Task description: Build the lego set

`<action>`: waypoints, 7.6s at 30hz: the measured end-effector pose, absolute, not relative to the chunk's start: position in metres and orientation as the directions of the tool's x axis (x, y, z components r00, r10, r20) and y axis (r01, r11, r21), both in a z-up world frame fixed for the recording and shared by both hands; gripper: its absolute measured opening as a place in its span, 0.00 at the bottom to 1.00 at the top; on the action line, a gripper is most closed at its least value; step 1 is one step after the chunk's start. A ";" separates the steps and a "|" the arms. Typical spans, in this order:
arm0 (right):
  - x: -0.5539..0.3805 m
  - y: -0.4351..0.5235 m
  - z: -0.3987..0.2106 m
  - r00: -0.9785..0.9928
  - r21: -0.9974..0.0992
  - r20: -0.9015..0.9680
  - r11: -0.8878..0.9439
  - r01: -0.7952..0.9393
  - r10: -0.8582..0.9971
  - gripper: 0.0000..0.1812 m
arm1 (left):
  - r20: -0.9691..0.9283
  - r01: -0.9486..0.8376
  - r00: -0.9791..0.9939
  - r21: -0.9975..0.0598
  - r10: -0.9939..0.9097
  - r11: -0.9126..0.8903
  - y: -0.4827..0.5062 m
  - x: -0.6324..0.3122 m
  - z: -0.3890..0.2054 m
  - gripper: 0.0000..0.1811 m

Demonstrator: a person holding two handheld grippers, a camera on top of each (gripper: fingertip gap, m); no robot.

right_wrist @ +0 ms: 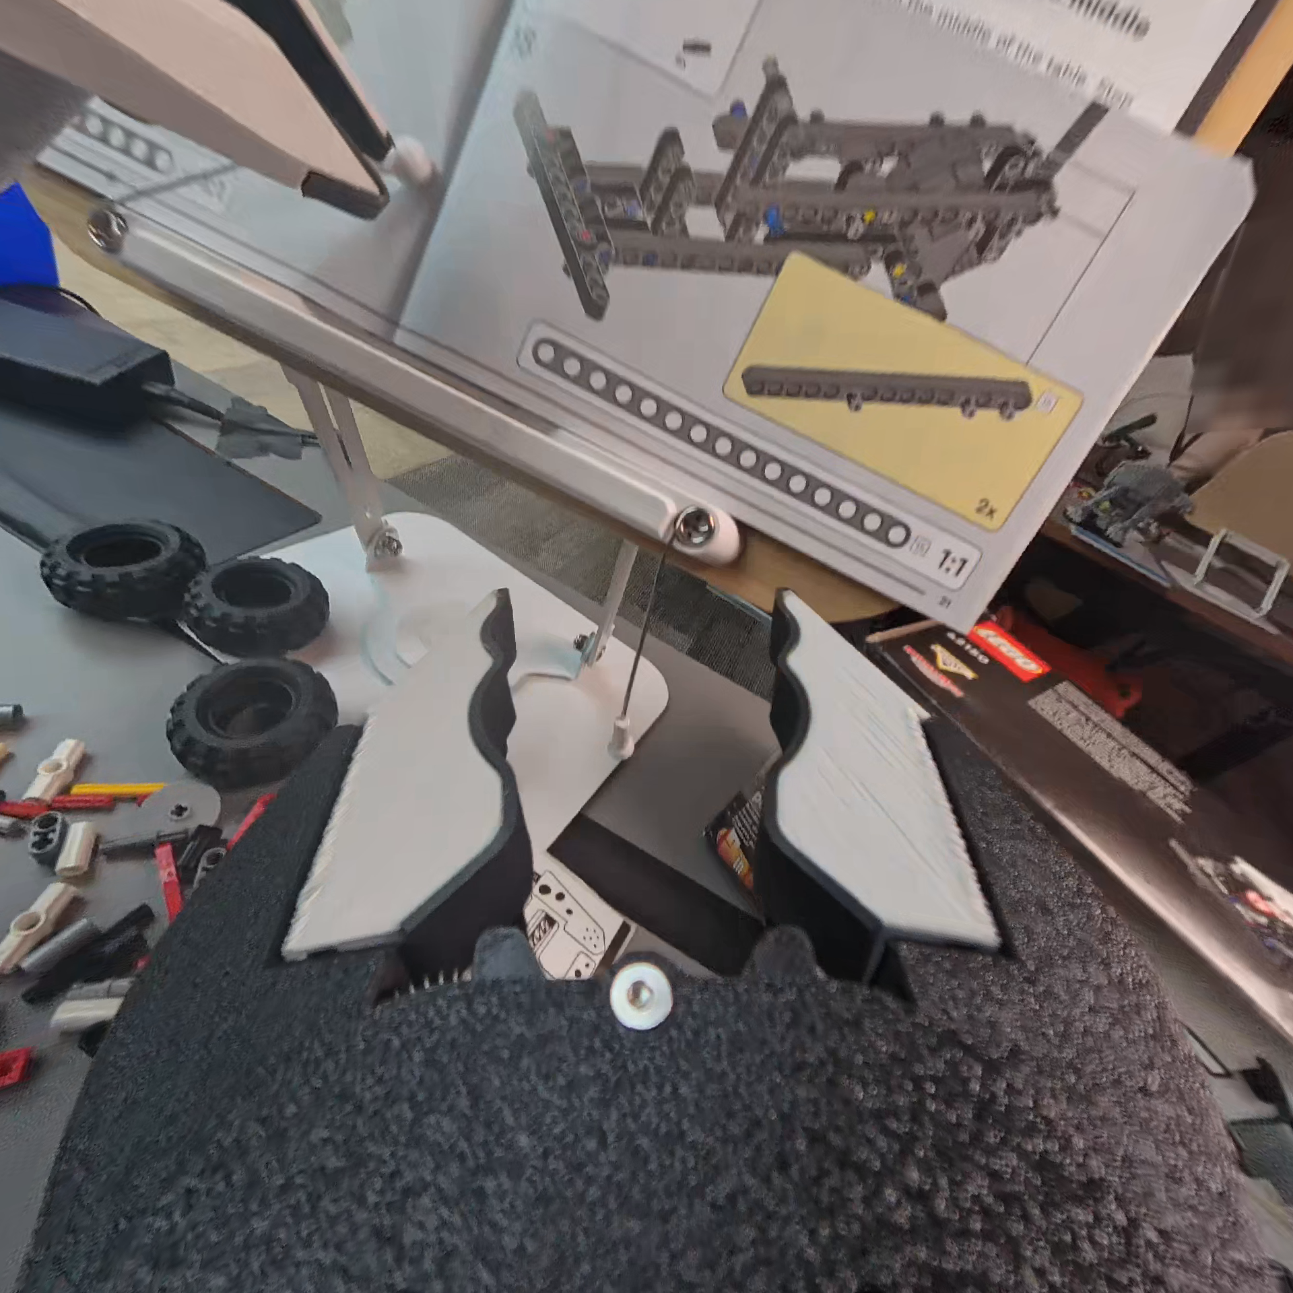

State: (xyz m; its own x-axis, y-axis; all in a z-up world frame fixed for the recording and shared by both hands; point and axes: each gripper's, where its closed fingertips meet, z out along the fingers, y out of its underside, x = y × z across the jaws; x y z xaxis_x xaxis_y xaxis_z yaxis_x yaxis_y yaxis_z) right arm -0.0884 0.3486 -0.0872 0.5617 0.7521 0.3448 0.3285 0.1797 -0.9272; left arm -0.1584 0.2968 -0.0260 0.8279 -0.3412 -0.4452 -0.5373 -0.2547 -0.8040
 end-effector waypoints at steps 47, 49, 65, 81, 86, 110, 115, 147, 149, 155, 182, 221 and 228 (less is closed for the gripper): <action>-0.142 0.333 -0.051 0.270 -0.553 0.824 0.606 0.572 0.498 0.05 | -0.155 -0.202 0.973 -0.930 -0.171 -0.307 0.309 -0.194 -0.059 0.02; -0.137 0.324 -0.043 0.328 -0.617 0.784 0.603 0.506 0.527 0.12 | -0.115 -0.147 0.981 -0.966 -0.155 -0.215 0.301 -0.199 -0.044 0.03; -0.072 0.399 -0.045 0.668 -0.894 0.435 0.202 0.400 0.603 0.10 | 0.064 0.061 0.978 -0.998 0.200 0.020 0.234 -0.317 -0.012 0.09; 0.053 0.178 -0.067 0.374 -0.986 0.139 0.091 0.142 0.917 0.11 | -0.066 -0.076 0.961 -0.997 0.270 0.028 0.250 -0.340 0.023 0.02; 0.097 0.155 -0.084 0.442 -0.987 0.161 0.146 0.069 0.883 0.08 | -0.067 -0.081 0.957 -0.996 0.284 0.036 0.248 -0.333 0.023 0.01; 0.102 0.157 -0.111 0.471 -0.922 0.387 0.338 0.189 0.793 0.01 | -0.150 -0.145 0.952 -0.989 0.268 -0.040 0.238 -0.344 0.006 0.01; 0.099 0.157 -0.115 0.457 -0.923 0.384 0.328 0.200 0.803 0.00 | -0.155 -0.139 0.968 -0.986 0.199 -0.094 0.240 -0.334 -0.018 0.01; 0.092 0.142 -0.114 0.443 -0.949 0.314 0.266 0.168 0.840 0.06 | -0.098 -0.074 0.984 -0.985 -0.151 0.155 -0.027 -0.154 0.023 0.22; 0.090 0.139 -0.115 0.434 -0.944 0.328 0.279 0.175 0.839 0.05 | -0.089 -0.074 0.989 -0.989 -0.117 0.124 -0.053 -0.159 0.007 0.18; 0.084 0.134 -0.120 0.419 -0.940 0.339 0.288 0.181 0.842 0.06 | 0.087 0.079 0.996 -0.977 0.032 0.198 -0.124 -0.184 -0.024 0.10; 0.079 0.092 -0.103 0.387 -0.972 0.236 0.223 0.078 0.891 0.06 | 0.136 0.131 0.990 -0.986 0.041 0.103 -0.115 -0.171 -0.087 0.13; 0.070 0.081 -0.121 0.328 -0.956 0.288 0.250 0.152 0.900 0.05 | 0.088 0.072 0.988 -0.989 0.125 0.128 -0.133 -0.189 -0.058 0.12; 0.070 0.078 -0.119 0.315 -0.955 0.291 0.256 0.148 0.904 0.05 | -0.090 -0.029 0.928 -0.985 0.362 -0.171 -0.172 -0.296 -0.026 0.13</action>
State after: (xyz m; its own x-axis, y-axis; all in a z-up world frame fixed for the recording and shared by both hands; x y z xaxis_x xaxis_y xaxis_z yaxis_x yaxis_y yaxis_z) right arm 0.0697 0.0784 -0.1193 0.3146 0.9035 0.2909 0.1478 0.2561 -0.9553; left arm -0.2956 -0.1720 -0.0264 0.9277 0.3622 -0.0905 -0.0292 -0.1711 -0.9848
